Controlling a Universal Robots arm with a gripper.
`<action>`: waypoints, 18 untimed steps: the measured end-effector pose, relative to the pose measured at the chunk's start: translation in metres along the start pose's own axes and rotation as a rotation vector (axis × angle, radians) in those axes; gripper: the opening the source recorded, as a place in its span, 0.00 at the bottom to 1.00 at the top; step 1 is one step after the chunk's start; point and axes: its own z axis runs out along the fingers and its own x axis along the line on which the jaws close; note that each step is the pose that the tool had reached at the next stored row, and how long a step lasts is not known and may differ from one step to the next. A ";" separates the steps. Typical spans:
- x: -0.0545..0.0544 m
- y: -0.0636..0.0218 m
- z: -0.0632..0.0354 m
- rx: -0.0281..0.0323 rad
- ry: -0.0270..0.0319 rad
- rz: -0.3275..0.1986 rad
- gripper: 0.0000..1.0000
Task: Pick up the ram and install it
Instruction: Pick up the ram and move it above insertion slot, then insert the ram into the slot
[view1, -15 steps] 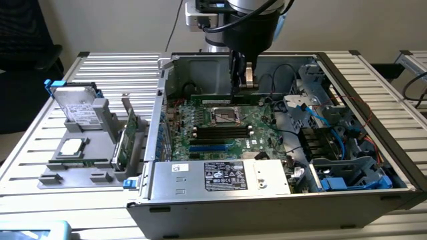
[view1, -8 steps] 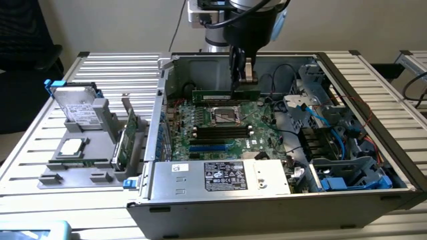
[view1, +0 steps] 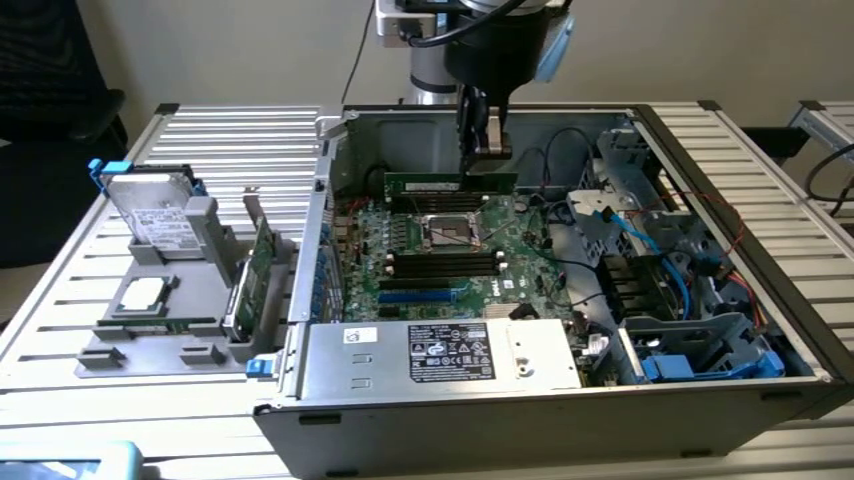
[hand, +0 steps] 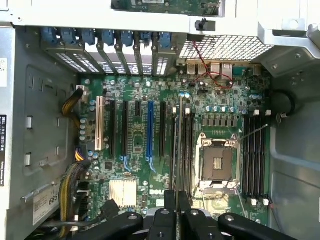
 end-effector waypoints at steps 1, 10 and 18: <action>-0.001 -0.0005 0.0000 -0.0008 0.0000 0.000 0.14; -0.003 -0.0116 0.0009 -0.0080 0.0001 0.001 0.14; -0.003 -0.0117 0.0029 -0.0080 -0.0014 0.001 0.14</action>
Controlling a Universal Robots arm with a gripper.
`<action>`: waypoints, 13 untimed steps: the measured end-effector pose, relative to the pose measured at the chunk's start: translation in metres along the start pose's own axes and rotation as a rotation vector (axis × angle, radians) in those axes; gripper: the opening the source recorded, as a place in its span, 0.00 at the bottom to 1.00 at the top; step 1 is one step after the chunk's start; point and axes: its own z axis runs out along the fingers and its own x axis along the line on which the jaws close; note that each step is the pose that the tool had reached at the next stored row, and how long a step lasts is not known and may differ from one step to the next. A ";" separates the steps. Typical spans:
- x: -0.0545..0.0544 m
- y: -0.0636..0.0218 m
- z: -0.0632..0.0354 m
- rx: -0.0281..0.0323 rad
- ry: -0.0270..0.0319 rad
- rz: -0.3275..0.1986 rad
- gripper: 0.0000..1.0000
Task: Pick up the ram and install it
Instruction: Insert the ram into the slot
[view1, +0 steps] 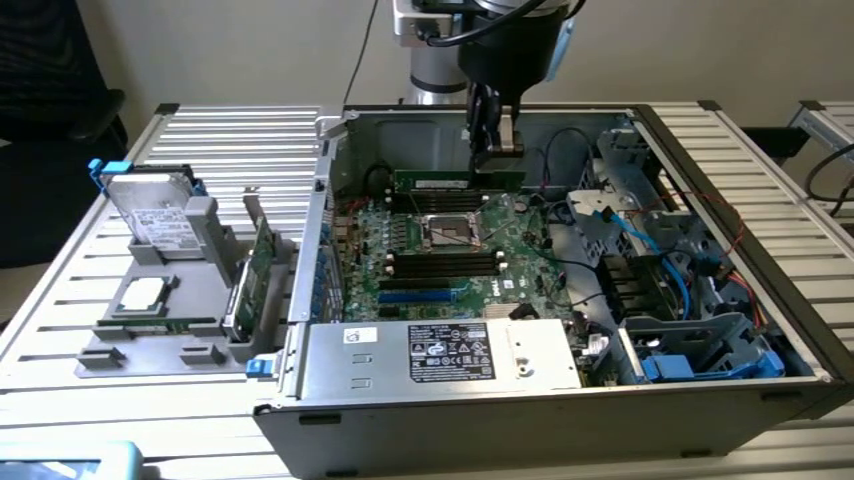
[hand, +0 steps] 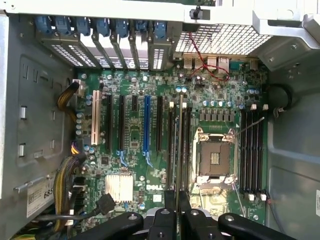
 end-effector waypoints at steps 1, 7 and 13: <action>0.000 0.0000 0.0014 0.0000 0.0000 0.000 0.14; -0.002 -0.0004 0.0124 0.0001 0.0007 0.000 0.14; -0.016 -0.0007 0.0191 0.0004 0.0219 0.001 0.14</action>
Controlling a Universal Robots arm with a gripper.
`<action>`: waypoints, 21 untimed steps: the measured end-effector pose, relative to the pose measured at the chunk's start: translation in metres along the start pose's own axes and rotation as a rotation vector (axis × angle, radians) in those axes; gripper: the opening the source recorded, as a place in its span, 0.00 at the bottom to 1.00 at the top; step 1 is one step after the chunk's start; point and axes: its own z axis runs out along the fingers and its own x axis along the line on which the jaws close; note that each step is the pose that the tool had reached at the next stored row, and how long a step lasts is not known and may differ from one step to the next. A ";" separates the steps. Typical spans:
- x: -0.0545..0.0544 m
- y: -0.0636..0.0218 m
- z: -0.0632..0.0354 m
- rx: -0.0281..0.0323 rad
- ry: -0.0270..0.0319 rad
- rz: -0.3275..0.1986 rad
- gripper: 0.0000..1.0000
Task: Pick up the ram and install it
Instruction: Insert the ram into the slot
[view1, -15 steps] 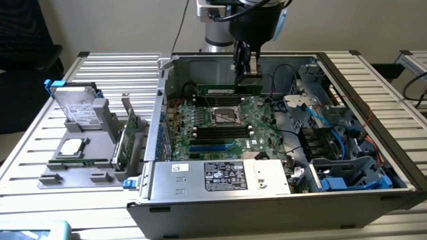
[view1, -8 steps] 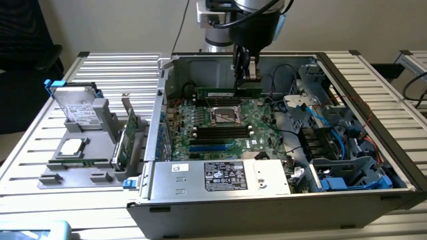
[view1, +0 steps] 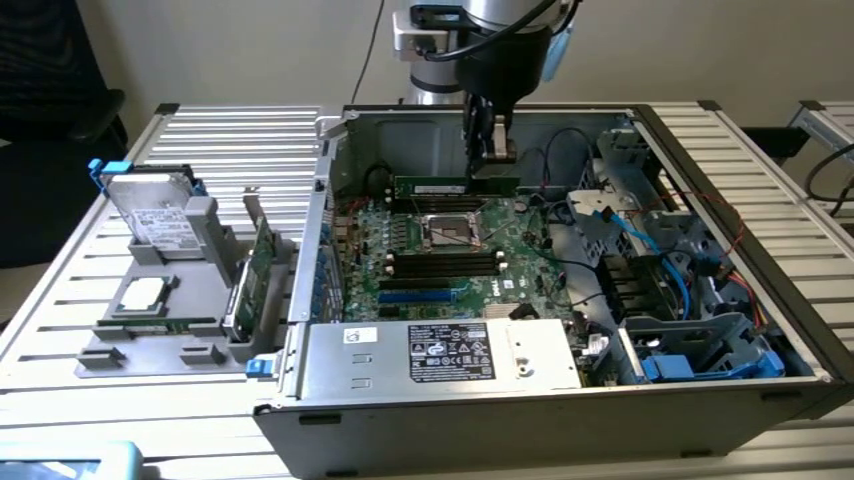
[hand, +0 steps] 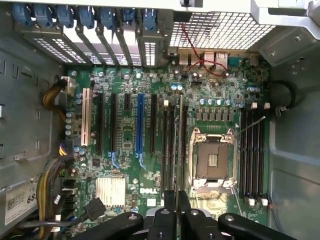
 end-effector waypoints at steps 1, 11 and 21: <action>-0.001 0.0000 0.0009 0.0003 0.0050 0.000 0.14; -0.003 -0.0001 0.0134 0.0038 0.0227 0.001 0.14; -0.003 0.0001 0.0316 0.0054 0.0227 0.000 0.14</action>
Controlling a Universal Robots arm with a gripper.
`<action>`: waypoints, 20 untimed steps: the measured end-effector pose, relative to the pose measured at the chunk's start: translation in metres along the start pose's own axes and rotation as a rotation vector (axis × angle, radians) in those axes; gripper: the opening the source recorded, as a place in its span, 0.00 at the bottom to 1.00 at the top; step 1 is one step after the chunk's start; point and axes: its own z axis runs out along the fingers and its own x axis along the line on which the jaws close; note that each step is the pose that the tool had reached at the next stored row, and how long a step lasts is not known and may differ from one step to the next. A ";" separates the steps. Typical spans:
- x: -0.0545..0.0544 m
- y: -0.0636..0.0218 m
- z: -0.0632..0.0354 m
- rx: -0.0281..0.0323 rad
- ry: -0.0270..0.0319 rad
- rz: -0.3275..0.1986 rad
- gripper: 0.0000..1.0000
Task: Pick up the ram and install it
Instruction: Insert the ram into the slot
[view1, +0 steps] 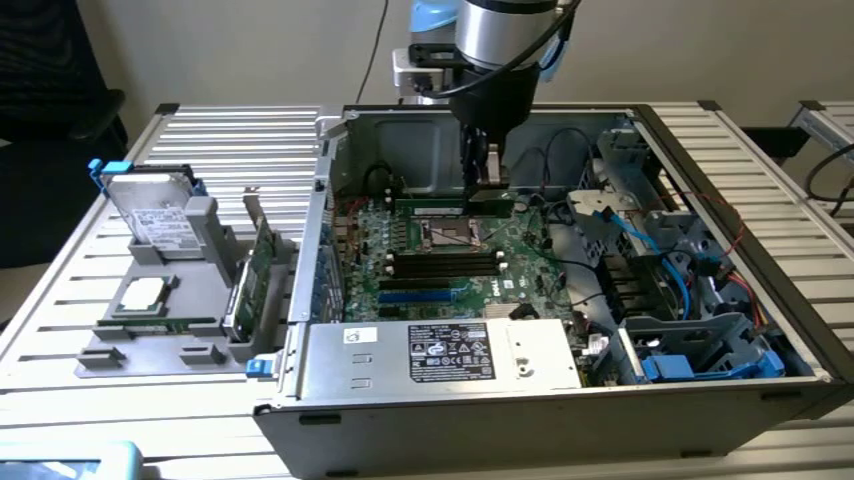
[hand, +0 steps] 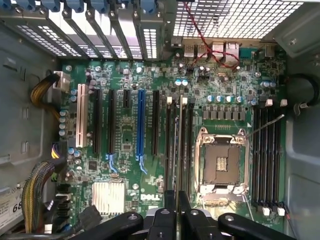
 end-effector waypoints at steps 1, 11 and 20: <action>0.000 0.0000 0.0018 0.0001 0.0000 0.000 0.14; 0.000 -0.0003 0.0200 0.0026 0.0004 0.000 0.14; -0.008 -0.0006 0.0322 0.0127 0.0092 -0.003 0.14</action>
